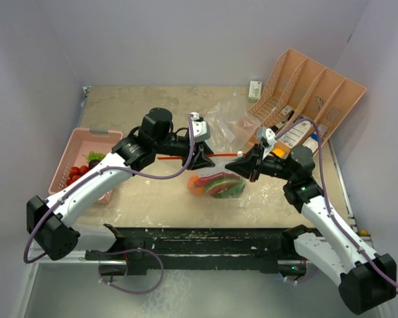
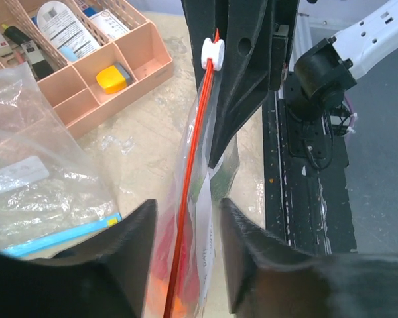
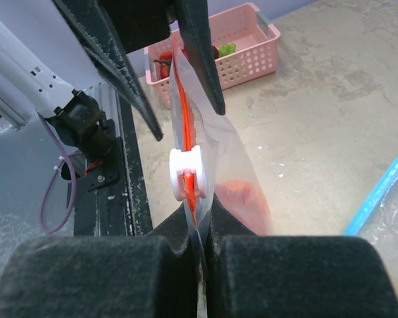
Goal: Open the zip-top bag and remove the fake food
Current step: Adjust the zipper food storage bag at the center of the board, then unzip the zipper food storage bag at the center of the board.
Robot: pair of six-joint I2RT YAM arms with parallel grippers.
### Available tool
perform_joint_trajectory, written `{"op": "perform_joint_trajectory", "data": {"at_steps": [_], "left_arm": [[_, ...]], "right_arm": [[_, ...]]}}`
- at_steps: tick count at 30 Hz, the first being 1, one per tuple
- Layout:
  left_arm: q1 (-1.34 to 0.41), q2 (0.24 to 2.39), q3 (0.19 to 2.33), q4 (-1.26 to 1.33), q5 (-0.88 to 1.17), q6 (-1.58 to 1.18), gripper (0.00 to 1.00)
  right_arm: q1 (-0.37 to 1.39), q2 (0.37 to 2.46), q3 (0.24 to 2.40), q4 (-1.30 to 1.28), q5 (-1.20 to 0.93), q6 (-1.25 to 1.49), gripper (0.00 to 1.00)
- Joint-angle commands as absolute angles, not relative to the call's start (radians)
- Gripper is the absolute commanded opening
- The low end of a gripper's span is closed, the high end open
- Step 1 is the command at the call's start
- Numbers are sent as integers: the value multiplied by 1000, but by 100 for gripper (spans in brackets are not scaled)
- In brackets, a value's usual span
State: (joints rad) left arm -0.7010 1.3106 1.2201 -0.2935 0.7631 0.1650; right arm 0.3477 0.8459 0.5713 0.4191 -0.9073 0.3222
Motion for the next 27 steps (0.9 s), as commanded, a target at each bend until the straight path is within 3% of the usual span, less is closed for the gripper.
{"op": "perform_joint_trajectory", "data": {"at_steps": [1,4,8,16,27], "left_arm": [[-699,1292,1223,-217,805,131,54],[-702,1318,1224,-131,858,75,66],[-722,1372,1251,-33,928,19,72],[-768,1462,1318,57,957,-25,69],[-810,1508,1330,190,917,-89,55]], "right_arm": [[350,854,637,397,-908,276,0],[350,861,627,400,-915,283,0],[350,856,621,398,-919,287,0],[350,839,626,370,-928,286,0],[350,837,624,354,-926,275,0]]}}
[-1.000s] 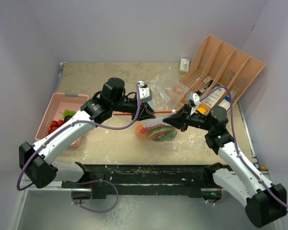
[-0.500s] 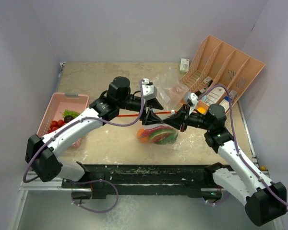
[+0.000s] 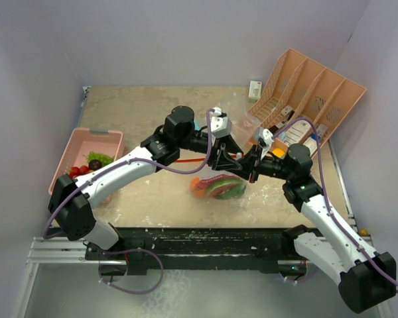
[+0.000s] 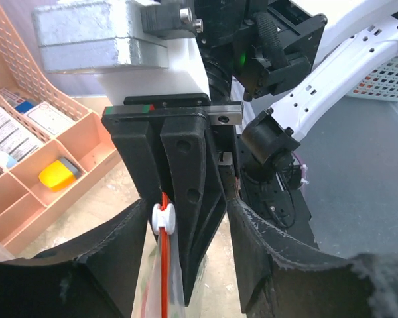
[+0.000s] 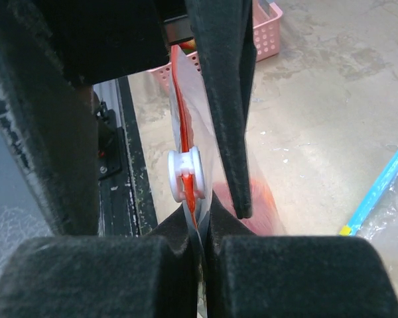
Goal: Open the zip-top bag and remove the fake food
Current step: Unzip the zipper food storage bag at the center of the board.
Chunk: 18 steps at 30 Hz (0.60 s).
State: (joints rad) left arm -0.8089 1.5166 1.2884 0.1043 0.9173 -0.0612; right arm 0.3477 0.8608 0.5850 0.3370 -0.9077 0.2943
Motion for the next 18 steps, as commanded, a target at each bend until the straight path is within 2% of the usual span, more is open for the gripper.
{"op": "perform_joint_trajectory", "data": {"at_steps": [1,12,18], "left_arm": [[-810,1505,1329,191,913,-90,52],[-810,1521,1341,193,918,-117,19],[-810,1523,1339,173,933,-119,10]], "right_arm": [[350,837,626,351,-927,272,0],[350,823,634,308,-928,250,0],[350,791,634,301,-910,257,0]]}}
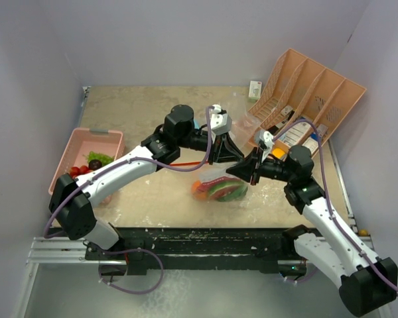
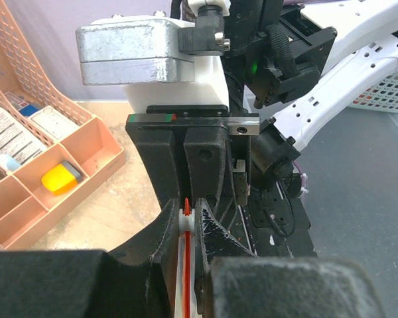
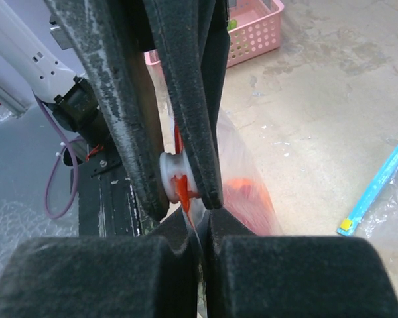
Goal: Open the zip-top bag and remove the fake food
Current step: Unzip the zipper food storage bag at the center of the board.
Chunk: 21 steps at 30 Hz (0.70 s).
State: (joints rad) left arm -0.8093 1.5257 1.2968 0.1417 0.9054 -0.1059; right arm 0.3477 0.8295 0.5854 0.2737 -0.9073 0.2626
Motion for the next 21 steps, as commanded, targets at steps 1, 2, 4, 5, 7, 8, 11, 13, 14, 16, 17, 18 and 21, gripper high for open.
{"op": "perform_joint_trajectory", "data": {"at_steps": [1,2,4,5,7,8,11,13,14,16,17,18,21], "left_arm": [[-810,1519,1334,169,932,-117,10],[-810,1515,1328,168,929,-114,11],[-810,1500,1306,172,918,-114,12],[-810,1493,1298,174,914,-114,12],[-810,1479,1281,173,908,-113,12],[-810,1476,1274,171,904,-111,12],[-810,1459,1252,164,894,-107,12],[-809,1444,1238,159,885,-103,11],[-809,1437,1234,154,876,-99,12],[-807,1419,1230,138,857,-88,10],[-804,1413,1230,127,852,-82,10],[-802,1407,1232,120,851,-81,9],[-794,1394,1232,97,853,-79,9]], "right_arm": [[349,780,632,311,-902,268,0],[350,769,629,328,-891,280,0],[351,748,618,365,-858,307,0],[350,742,616,380,-844,319,0],[350,735,617,390,-822,327,0],[350,732,618,394,-812,335,0],[350,727,618,410,-787,349,0],[350,724,619,414,-774,351,0],[350,723,619,414,-768,352,0],[350,718,618,411,-757,350,0],[350,713,619,406,-751,349,0],[350,711,618,406,-744,348,0],[350,703,620,393,-718,346,0]]}}
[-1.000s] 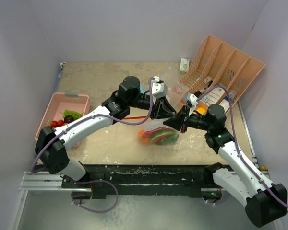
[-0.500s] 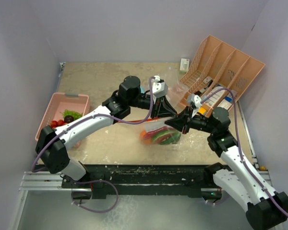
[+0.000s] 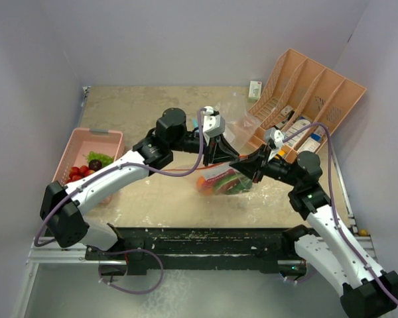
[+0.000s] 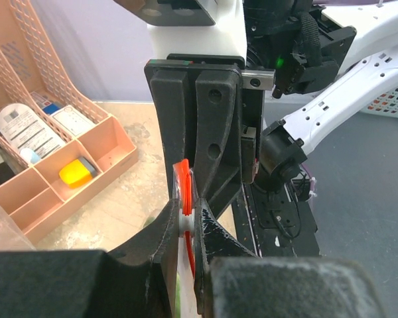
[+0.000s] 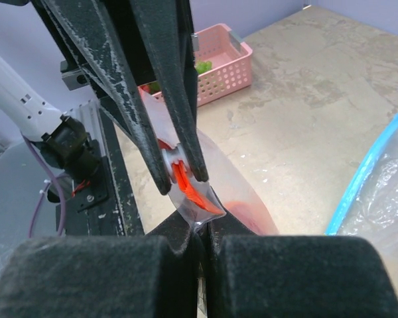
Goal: Open the zip-top bag and remove the fake food
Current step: Unzip the zipper food storage bag at the center of the board.
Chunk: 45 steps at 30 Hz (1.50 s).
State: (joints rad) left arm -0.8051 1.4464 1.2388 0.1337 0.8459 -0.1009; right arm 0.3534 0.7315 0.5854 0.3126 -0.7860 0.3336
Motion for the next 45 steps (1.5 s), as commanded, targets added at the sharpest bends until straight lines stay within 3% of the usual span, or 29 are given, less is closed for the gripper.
{"op": "perform_joint_trajectory", "data": {"at_steps": [1,16,31,45], "left_arm": [[-792,1389,1229,87,852,-76,9],[-674,1247,1066,58,799,-119,8],[-598,1012,849,-2,605,-156,8],[-591,841,806,-219,475,-188,7]], "right_arm": [[350,703,622,389,-713,345,0],[331,763,729,295,-501,332,0],[265,797,891,240,-563,398,0],[247,868,998,95,-504,267,0]]}}
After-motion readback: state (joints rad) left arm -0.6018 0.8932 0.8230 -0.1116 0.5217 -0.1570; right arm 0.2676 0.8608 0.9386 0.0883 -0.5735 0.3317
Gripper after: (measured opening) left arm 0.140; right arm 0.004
